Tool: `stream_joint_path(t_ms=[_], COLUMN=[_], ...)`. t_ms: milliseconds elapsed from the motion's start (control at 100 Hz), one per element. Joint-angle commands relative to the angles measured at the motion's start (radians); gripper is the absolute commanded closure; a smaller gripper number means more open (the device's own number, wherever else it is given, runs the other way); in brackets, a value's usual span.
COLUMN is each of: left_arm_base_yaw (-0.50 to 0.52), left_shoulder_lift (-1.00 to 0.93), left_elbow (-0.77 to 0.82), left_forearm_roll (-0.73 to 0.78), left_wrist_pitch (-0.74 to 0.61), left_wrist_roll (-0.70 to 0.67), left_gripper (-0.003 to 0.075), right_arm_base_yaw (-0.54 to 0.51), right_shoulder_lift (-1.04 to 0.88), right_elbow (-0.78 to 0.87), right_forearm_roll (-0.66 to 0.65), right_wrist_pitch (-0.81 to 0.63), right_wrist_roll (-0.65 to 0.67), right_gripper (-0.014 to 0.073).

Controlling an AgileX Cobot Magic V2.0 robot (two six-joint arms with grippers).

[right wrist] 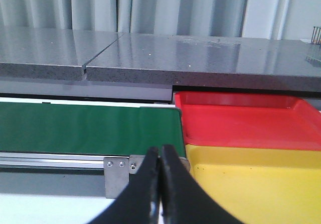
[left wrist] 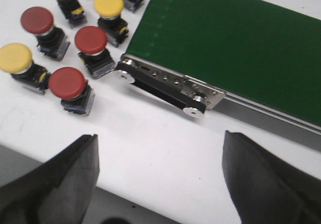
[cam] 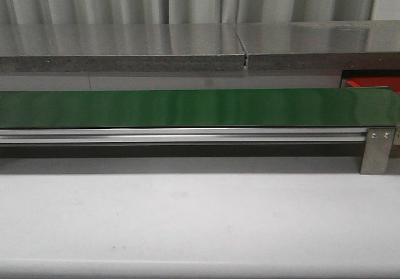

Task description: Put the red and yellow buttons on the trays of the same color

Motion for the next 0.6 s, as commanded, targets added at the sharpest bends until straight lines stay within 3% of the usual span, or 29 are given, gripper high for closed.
stream_joint_path(t_ms=[0, 320, 590], left_arm_base_yaw=[0.041, 0.196, 0.246], left_shoulder_lift=[0.017, 0.171, 0.322], left_elbow=[-0.057, -0.142, -0.190], left_forearm_roll=[-0.010, -0.012, -0.014], left_wrist_pitch=[-0.006, 0.163, 0.150], left_wrist_roll=[-0.013, -0.013, -0.013], left_gripper=[0.0206, 0.0206, 0.0206], right_arm_base_yaw=[0.003, 0.003, 0.003], right_shoulder_lift=[-0.018, -0.018, -0.018], right_elbow=[-0.022, -0.022, -0.022], right_forearm_roll=[-0.012, -0.012, -0.012], right_wrist_pitch=[-0.079, -0.079, -0.079], right_wrist_roll=[-0.003, -0.003, -0.003], right_gripper=[0.0659, 0.0659, 0.0659])
